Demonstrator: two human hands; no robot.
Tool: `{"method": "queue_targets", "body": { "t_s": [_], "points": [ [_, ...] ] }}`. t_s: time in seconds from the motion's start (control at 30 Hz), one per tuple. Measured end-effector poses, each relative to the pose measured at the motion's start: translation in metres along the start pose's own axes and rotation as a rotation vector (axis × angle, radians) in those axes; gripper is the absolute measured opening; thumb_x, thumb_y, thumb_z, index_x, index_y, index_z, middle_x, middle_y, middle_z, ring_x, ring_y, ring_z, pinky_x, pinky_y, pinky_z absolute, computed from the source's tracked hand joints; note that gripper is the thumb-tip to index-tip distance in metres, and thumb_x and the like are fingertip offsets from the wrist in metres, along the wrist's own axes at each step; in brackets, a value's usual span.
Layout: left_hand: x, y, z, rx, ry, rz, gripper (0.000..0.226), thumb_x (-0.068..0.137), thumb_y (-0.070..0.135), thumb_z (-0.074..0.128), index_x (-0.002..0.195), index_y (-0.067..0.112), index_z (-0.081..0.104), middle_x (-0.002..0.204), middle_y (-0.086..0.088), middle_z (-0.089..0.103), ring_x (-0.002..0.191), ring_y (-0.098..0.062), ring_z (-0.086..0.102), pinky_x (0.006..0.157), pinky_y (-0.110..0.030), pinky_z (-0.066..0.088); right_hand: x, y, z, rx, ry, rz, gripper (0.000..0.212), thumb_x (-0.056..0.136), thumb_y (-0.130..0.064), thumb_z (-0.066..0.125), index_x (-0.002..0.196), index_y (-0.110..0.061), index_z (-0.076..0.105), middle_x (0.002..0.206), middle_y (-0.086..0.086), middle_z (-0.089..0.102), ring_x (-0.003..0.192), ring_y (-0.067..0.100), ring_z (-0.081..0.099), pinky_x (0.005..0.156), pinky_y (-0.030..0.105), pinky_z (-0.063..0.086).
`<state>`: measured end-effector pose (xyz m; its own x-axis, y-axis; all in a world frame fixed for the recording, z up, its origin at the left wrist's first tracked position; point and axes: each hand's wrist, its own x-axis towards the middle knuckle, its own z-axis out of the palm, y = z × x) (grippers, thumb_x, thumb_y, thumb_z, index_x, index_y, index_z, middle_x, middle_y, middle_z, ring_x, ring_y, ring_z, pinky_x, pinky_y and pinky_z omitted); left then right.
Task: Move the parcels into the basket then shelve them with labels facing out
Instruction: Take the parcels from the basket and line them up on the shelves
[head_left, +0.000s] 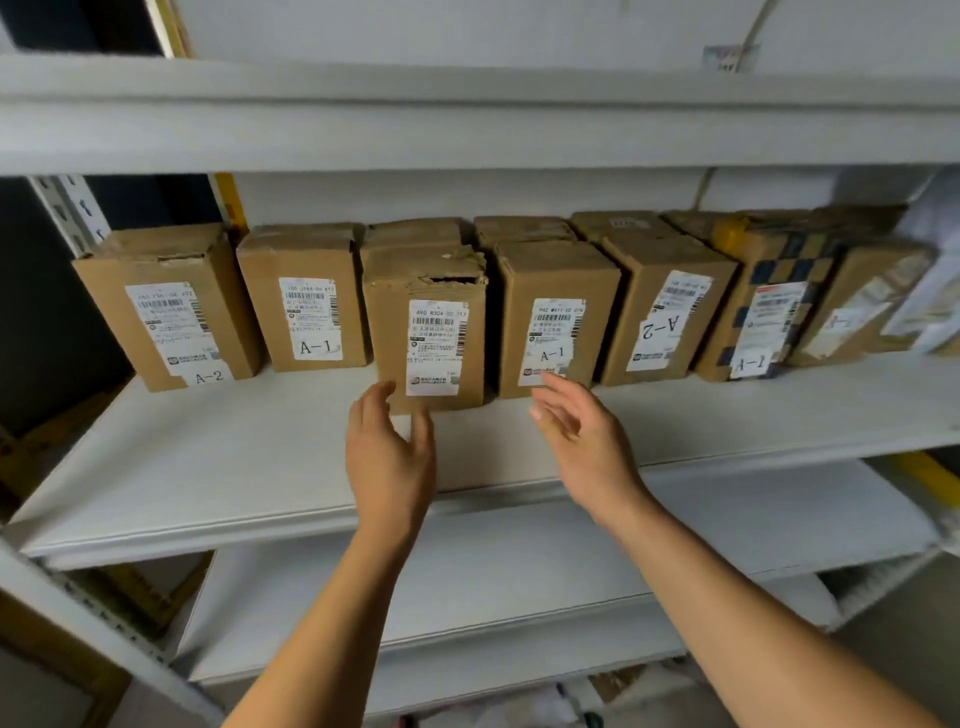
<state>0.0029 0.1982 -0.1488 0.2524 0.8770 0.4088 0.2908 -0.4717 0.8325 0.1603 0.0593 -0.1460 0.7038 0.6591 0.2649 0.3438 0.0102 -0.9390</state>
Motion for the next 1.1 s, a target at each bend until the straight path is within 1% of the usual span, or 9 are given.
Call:
{"method": "queue_targets", "body": {
  "t_s": [0.07,0.2,0.37,0.43,0.57,0.7,0.8,0.97,1.1],
  "points": [
    [-0.021,0.021,0.008,-0.021,0.003,0.02,0.039,0.102,0.031,0.063,0.14,0.019,0.06,0.136,-0.002,0.062,0.122,-0.021,0.063,0.1,-0.043,0.054,-0.018,0.003,-0.036,-0.034,0.034,-0.015,0.037,0.103,-0.015,0.067,0.139,-0.023,0.062,0.128,-0.003,0.073,0.12,0.001,0.066,0.103,0.016,0.049],
    [-0.078,0.068,0.04,-0.085,-0.206,0.116,0.035,0.104,0.029,0.065,0.137,0.017,0.066,0.13,0.0,0.071,0.116,-0.016,0.068,0.097,-0.031,0.054,-0.065,0.012,-0.122,-0.113,0.109,0.015,0.034,0.104,-0.017,0.066,0.138,-0.021,0.064,0.125,-0.01,0.073,0.117,-0.002,0.066,0.102,0.016,0.05],
    [-0.164,0.124,0.109,-0.087,-0.495,0.221,0.038,0.104,0.03,0.065,0.139,0.018,0.066,0.135,-0.001,0.07,0.119,-0.018,0.068,0.098,-0.037,0.058,-0.136,0.043,-0.241,-0.183,0.223,0.132,0.033,0.104,-0.021,0.065,0.137,-0.024,0.063,0.128,-0.013,0.069,0.116,-0.009,0.062,0.098,0.011,0.05],
    [-0.199,0.143,0.141,-0.053,-0.586,0.271,0.037,0.104,0.03,0.065,0.139,0.018,0.066,0.135,-0.001,0.07,0.121,-0.02,0.068,0.101,-0.041,0.057,-0.164,0.06,-0.283,-0.2,0.28,0.182,0.034,0.104,-0.022,0.065,0.138,-0.023,0.063,0.129,-0.011,0.069,0.118,-0.005,0.062,0.099,0.012,0.051],
    [-0.267,0.177,0.2,-0.014,-0.761,0.314,0.038,0.105,0.032,0.064,0.141,0.019,0.064,0.139,0.001,0.068,0.126,-0.019,0.064,0.104,-0.029,0.049,-0.228,0.086,-0.352,-0.211,0.407,0.29,0.035,0.105,-0.018,0.065,0.14,-0.021,0.062,0.126,-0.008,0.07,0.119,0.002,0.064,0.099,0.009,0.048],
    [-0.329,0.206,0.256,0.01,-0.915,0.41,0.038,0.104,0.029,0.066,0.14,0.016,0.065,0.137,-0.002,0.07,0.124,-0.018,0.066,0.102,-0.021,0.045,-0.283,0.113,-0.412,-0.243,0.547,0.393,0.037,0.104,-0.021,0.065,0.141,-0.024,0.061,0.128,-0.008,0.07,0.121,0.004,0.064,0.103,0.013,0.049],
    [-0.375,0.225,0.296,0.033,-1.049,0.439,0.041,0.103,0.031,0.066,0.142,0.016,0.065,0.137,-0.002,0.07,0.124,-0.018,0.066,0.107,-0.025,0.047,-0.326,0.128,-0.446,-0.232,0.65,0.513,0.039,0.104,-0.026,0.065,0.143,-0.025,0.06,0.128,-0.011,0.067,0.123,0.004,0.063,0.092,0.003,0.045],
    [-0.456,0.251,0.363,0.085,-1.283,0.536,0.043,0.103,0.033,0.066,0.143,0.018,0.063,0.135,-0.004,0.069,0.121,-0.023,0.065,0.102,-0.026,0.044,-0.393,0.166,-0.49,-0.335,0.777,0.716,0.036,0.105,-0.036,0.063,0.139,-0.023,0.062,0.13,-0.006,0.07,0.118,0.01,0.066,0.097,0.026,0.052],
    [-0.521,0.258,0.418,0.119,-1.513,0.582,0.047,0.103,0.045,0.061,0.148,0.03,0.056,0.139,-0.002,0.066,0.128,-0.026,0.061,0.108,-0.046,0.051,-0.436,0.199,-0.515,-0.25,0.881,0.88,0.041,0.104,-0.033,0.065,0.143,-0.023,0.059,0.132,-0.008,0.066,0.121,0.01,0.063,0.092,0.021,0.053]
  ]
}}
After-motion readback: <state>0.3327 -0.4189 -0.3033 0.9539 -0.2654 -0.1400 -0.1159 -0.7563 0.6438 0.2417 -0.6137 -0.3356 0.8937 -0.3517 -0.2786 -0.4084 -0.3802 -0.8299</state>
